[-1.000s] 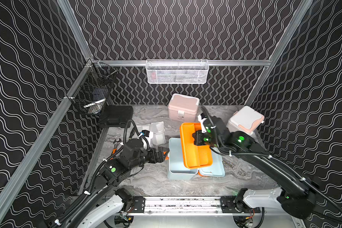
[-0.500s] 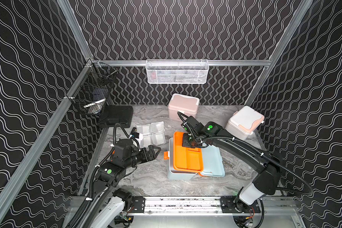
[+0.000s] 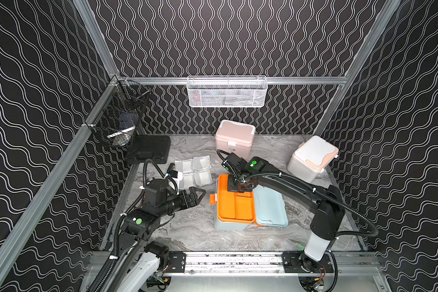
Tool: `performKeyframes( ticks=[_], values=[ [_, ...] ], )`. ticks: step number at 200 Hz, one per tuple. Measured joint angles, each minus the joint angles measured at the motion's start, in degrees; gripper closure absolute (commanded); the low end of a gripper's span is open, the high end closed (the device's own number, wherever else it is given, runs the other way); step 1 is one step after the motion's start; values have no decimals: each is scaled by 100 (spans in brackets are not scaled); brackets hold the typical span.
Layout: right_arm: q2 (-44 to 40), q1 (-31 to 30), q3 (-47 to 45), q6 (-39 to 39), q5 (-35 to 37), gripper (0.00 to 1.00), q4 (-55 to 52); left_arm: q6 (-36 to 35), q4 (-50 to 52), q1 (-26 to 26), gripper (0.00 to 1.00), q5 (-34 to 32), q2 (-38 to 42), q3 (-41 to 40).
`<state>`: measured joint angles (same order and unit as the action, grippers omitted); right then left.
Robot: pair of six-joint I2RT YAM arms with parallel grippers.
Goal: Open first aid kits and take out gauze
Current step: Close the lid of the first aid kit.
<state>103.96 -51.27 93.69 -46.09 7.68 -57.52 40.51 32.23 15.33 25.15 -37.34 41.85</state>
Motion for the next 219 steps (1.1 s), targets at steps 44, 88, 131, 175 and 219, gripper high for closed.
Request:
performKeyframes(
  ticks=[44, 88, 131, 175, 219],
  values=[
    [334, -107, 144, 50, 50, 100, -44, 0, 0, -15, 1, 15, 7, -24],
    [533, -247, 262, 48, 214, 100, -59, 0, -7, -26, 1, 42, -44, -28],
    [597, -389, 254, 17, 452, 100, -24, 0, -48, -26, 1, 81, -59, -79],
    [525, -516, 162, 13, 833, 100, 42, 2, -70, -26, 1, 120, -50, -101],
    [490, -531, 33, 118, 1069, 100, 166, 2, -90, -26, 1, 155, -59, -103]
  ],
)
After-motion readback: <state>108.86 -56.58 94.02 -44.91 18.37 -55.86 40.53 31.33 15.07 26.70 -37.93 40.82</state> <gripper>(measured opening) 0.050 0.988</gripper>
